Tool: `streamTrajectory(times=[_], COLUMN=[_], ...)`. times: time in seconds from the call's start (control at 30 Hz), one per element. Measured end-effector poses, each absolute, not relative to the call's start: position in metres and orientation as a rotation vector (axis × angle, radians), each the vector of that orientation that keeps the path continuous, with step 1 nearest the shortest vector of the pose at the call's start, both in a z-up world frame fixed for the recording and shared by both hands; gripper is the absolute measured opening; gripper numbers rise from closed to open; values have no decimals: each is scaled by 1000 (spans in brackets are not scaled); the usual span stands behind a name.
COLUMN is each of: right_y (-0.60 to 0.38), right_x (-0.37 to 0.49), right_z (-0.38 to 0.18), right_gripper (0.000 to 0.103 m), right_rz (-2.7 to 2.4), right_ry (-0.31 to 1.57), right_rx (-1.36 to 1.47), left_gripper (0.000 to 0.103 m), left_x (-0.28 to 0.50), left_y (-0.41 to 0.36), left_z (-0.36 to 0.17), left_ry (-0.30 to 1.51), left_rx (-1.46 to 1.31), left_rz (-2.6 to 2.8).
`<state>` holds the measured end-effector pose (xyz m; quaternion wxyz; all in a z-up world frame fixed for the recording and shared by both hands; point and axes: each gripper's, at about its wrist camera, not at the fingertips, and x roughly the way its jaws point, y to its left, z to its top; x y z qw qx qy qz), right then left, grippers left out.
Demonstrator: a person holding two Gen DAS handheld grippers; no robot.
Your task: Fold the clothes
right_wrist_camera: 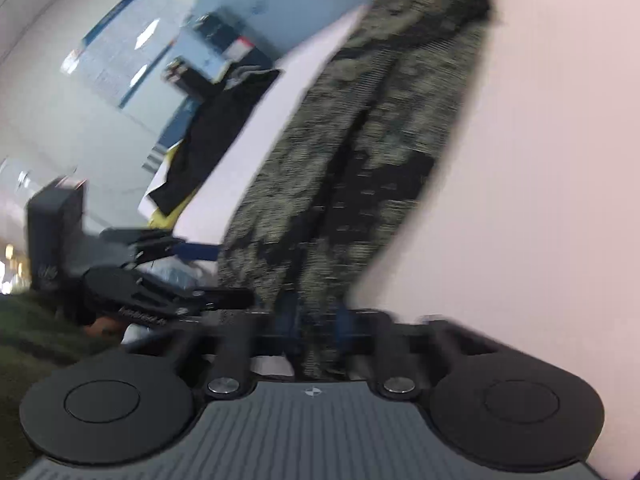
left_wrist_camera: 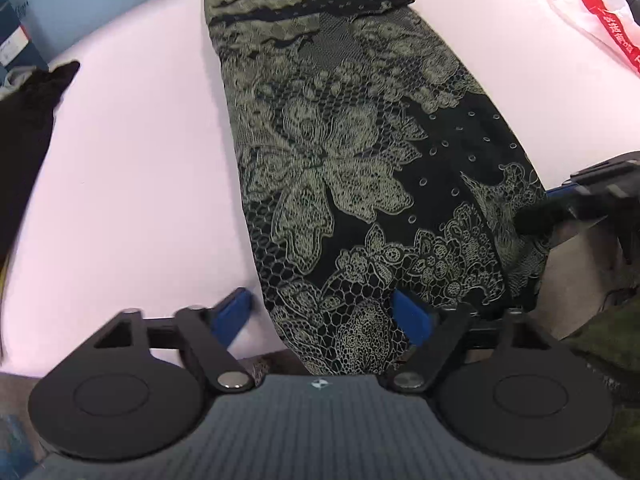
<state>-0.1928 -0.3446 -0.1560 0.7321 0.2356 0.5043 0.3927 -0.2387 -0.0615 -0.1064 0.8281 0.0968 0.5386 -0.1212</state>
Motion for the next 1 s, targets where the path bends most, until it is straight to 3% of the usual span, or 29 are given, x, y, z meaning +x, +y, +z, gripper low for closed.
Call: streamTrajectory(times=[0.03,0.1,0.13,0.17,0.3,0.57,0.73,0.77,0.8,0.83,0.87,1.0], right_y=[-351,-357,-359,-361,-366,-371,-366,-366,-366,-367,-368,-384], right_x=[-189,-185,-183,-182,-175,-137,-57,-36,-17,1,15,20], right_z=[-163,-171,-174,-177,-187,-184,-170,-167,-165,-162,-159,-140], right_gripper=[3,3,3,3,3,3,3,3,4,13,34,41], right_rz=[865,874,884,897,931,958,885,843,787,724,663,623], right_ry=[1126,1147,1155,1162,1167,1071,937,902,885,876,880,821], right_rx=[592,688,731,779,957,1282,1365,1371,1342,1293,1237,1114], left_gripper=[55,29,23,10,5,5,8,15,37,49,58,59], left_x=[-239,-238,-237,-236,-227,-195,-89,-60,-31,-4,16,27], left_y=[-60,-58,-56,-55,-55,-58,-64,-64,-59,-50,-40,1], left_z=[-104,-97,-94,-92,-85,-51,-32,-31,-31,-33,-36,-40], left_ry=[1133,1113,1109,1108,1091,943,858,869,889,924,959,1010], left_rx=[208,211,211,207,212,223,261,240,215,181,134,-48], left_rz=[-263,-272,-272,-276,-286,-388,-299,-260,-219,-171,-118,-19])
